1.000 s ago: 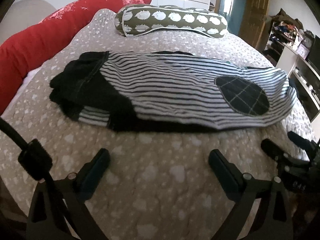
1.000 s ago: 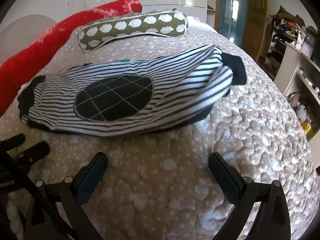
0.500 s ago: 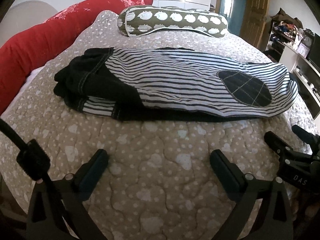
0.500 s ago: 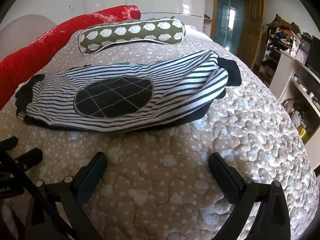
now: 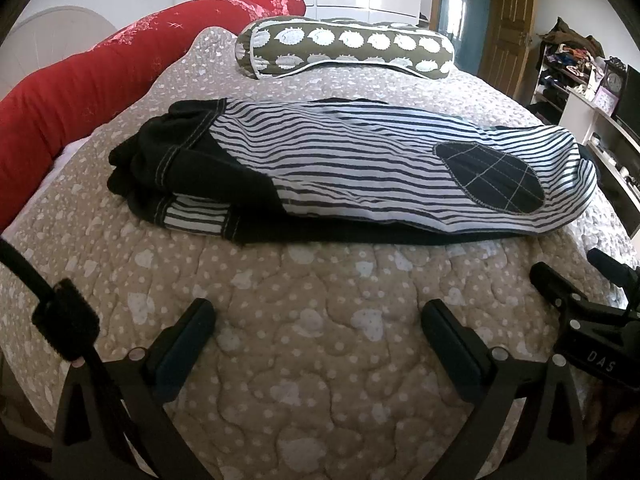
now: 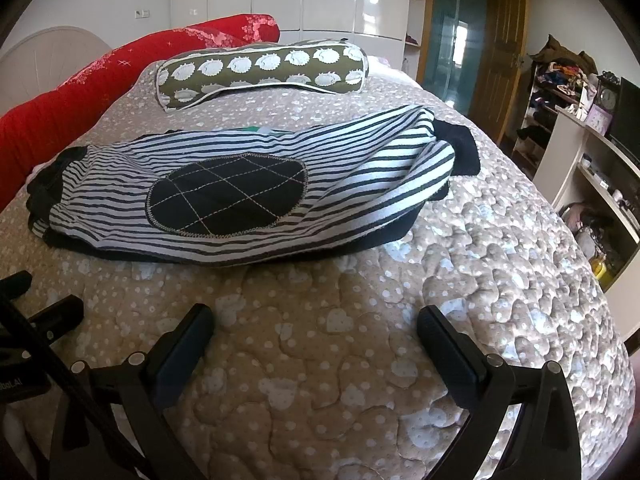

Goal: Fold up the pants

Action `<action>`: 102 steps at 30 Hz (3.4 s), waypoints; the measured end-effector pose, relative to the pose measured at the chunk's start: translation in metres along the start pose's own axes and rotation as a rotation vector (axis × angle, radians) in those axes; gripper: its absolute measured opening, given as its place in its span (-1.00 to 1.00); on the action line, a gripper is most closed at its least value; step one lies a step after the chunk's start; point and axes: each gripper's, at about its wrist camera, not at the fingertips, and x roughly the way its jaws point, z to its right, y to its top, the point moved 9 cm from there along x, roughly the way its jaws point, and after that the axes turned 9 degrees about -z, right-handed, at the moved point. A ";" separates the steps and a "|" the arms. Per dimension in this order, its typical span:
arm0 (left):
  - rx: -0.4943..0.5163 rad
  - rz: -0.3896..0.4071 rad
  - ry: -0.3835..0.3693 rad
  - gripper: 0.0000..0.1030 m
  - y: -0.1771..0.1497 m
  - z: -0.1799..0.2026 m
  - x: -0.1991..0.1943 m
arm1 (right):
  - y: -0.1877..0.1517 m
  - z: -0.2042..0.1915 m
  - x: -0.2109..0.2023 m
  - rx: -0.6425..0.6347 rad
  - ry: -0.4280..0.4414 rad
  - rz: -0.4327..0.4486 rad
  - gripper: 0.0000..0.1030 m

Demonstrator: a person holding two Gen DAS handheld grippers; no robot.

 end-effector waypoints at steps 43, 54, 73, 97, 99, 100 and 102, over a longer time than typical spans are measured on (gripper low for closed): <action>-0.463 -0.214 -0.446 -0.05 0.078 -0.101 0.008 | 0.006 0.030 -0.022 0.265 0.436 -0.080 0.24; -0.460 -0.293 -0.410 -0.70 0.082 -0.090 0.031 | 0.019 0.007 -0.038 0.227 0.529 -0.060 0.24; -0.468 -0.175 -0.599 -0.88 0.110 -0.086 -0.013 | 0.042 -0.152 -0.021 0.344 1.126 -0.334 0.41; -0.479 -0.137 -0.570 -0.88 0.112 -0.104 -0.020 | 0.077 0.004 -0.007 0.527 0.642 -0.143 -0.83; -0.474 -0.133 -0.551 -0.88 0.121 -0.108 -0.018 | 0.091 0.002 -0.014 0.481 0.634 -0.118 -0.84; -0.471 -0.131 -0.544 -0.88 0.125 -0.109 -0.018 | 0.101 0.000 -0.017 0.456 0.629 -0.108 -0.86; -0.461 -0.132 -0.519 -0.88 0.138 -0.110 -0.013 | 0.123 -0.003 -0.018 0.408 0.610 -0.092 -0.87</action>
